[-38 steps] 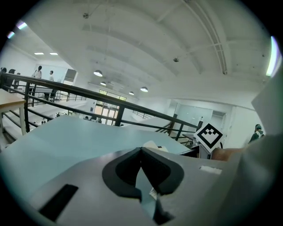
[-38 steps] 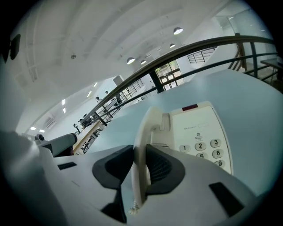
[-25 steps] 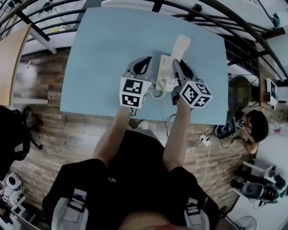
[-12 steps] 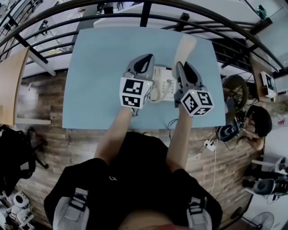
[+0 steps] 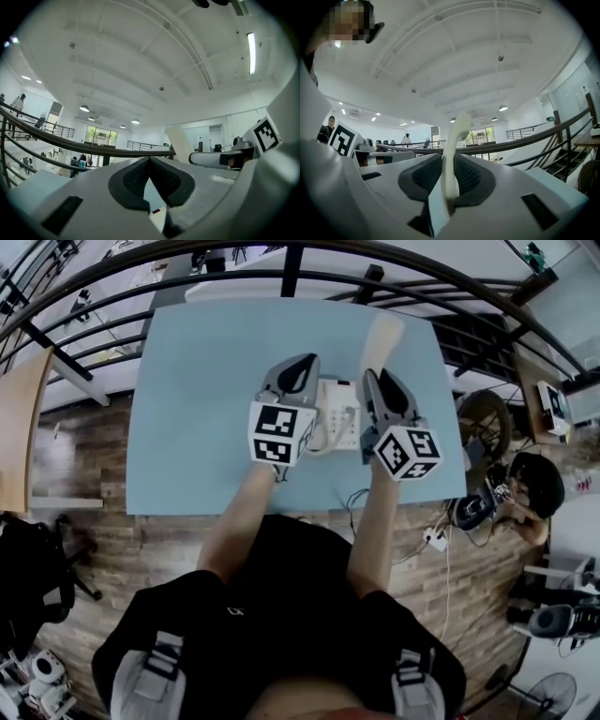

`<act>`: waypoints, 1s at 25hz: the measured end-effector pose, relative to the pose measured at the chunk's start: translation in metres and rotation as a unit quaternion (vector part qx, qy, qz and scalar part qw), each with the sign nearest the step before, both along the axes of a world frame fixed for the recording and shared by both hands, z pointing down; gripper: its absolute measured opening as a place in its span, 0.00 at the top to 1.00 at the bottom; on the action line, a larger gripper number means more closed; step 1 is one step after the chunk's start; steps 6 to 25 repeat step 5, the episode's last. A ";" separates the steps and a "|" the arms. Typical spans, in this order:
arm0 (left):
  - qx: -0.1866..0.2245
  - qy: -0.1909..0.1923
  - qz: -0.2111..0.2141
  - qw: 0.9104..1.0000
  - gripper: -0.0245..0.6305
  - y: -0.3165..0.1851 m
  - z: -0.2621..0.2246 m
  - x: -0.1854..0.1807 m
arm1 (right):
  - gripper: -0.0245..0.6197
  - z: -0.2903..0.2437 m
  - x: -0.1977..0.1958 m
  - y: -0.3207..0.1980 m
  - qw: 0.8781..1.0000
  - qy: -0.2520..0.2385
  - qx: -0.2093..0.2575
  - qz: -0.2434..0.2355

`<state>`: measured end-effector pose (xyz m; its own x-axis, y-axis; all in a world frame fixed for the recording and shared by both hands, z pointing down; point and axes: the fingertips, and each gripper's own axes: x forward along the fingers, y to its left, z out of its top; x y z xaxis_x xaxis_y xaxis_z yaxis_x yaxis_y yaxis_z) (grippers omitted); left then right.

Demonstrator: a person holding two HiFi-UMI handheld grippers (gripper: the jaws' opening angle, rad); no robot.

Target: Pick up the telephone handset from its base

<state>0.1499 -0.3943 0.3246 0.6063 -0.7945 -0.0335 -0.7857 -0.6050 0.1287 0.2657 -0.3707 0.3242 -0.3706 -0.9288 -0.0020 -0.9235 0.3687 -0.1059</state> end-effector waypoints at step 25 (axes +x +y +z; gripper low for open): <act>-0.009 -0.008 0.004 1.000 0.96 -0.001 0.006 0.006 | 0.84 0.000 0.006 0.000 1.000 0.001 -0.004 0.003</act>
